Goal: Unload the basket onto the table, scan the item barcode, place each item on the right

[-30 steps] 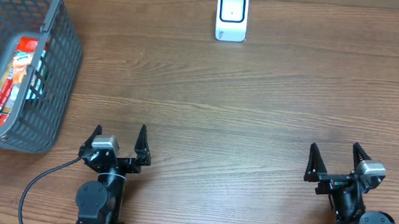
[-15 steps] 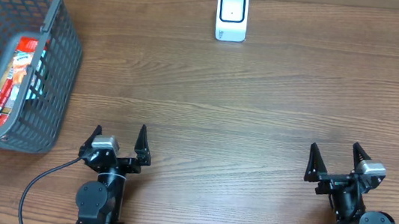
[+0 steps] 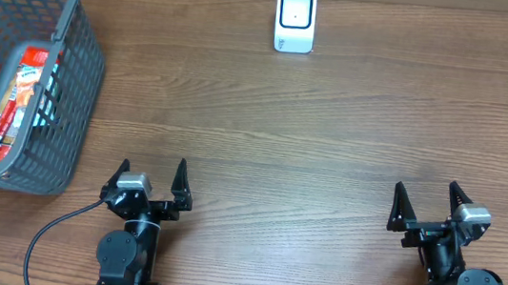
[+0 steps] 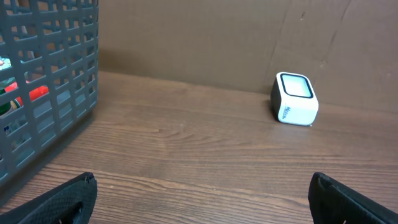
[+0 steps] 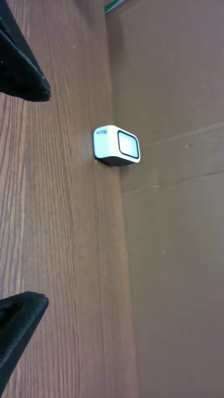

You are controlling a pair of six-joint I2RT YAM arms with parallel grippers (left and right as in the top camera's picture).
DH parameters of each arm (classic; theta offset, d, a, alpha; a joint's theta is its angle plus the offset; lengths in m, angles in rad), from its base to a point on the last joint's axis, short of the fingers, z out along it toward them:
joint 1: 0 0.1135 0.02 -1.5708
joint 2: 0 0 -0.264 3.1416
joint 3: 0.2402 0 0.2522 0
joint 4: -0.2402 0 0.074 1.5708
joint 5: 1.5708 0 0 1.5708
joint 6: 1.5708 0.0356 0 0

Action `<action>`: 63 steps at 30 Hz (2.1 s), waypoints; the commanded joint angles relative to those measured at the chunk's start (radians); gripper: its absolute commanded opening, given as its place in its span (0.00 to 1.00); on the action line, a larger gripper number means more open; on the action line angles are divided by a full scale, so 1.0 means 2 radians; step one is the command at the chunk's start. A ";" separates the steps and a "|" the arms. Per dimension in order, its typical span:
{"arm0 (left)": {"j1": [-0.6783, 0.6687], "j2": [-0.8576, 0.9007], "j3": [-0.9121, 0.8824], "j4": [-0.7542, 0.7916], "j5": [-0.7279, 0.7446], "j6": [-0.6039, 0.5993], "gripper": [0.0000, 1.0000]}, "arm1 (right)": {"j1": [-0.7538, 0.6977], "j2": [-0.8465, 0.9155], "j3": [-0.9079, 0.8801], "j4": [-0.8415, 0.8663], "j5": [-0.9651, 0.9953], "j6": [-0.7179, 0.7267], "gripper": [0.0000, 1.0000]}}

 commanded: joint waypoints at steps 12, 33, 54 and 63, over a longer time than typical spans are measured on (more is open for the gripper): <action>-0.003 -0.004 0.003 0.000 0.022 0.006 1.00 | -0.003 0.001 -0.005 0.002 0.003 -0.001 1.00; -0.003 0.063 0.240 -0.189 0.077 -0.011 1.00 | -0.003 0.001 -0.005 0.002 0.003 -0.001 1.00; -0.003 0.528 0.770 -0.500 0.204 0.042 1.00 | -0.003 0.001 -0.005 0.002 0.003 -0.001 1.00; 0.014 0.545 0.773 -0.356 -0.073 0.059 1.00 | -0.003 0.001 -0.005 0.002 0.003 -0.001 1.00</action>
